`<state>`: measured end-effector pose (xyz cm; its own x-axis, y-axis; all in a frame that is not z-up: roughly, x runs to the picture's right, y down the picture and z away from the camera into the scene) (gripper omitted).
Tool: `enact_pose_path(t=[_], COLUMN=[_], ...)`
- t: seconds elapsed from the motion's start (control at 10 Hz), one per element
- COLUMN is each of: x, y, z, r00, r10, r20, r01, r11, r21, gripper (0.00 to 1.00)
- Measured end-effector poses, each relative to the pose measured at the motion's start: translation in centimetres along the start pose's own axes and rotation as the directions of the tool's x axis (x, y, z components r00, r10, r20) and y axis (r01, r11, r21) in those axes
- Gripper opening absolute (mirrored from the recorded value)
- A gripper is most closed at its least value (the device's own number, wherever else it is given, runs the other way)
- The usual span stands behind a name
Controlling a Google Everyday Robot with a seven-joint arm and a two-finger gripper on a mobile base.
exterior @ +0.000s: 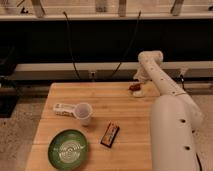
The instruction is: Place the pepper on the white sponge
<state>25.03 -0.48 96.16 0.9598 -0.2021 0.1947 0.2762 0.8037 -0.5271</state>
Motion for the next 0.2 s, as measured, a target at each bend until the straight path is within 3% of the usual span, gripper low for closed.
enact_pose_path(t=[0.2], x=[-0.02], y=[0.29], z=[-1.05], r00=[1.0], r10=[0.002], r20=[0.016], r01=[-0.002], r11=[1.0], r21=[-0.005], gripper=[0.8])
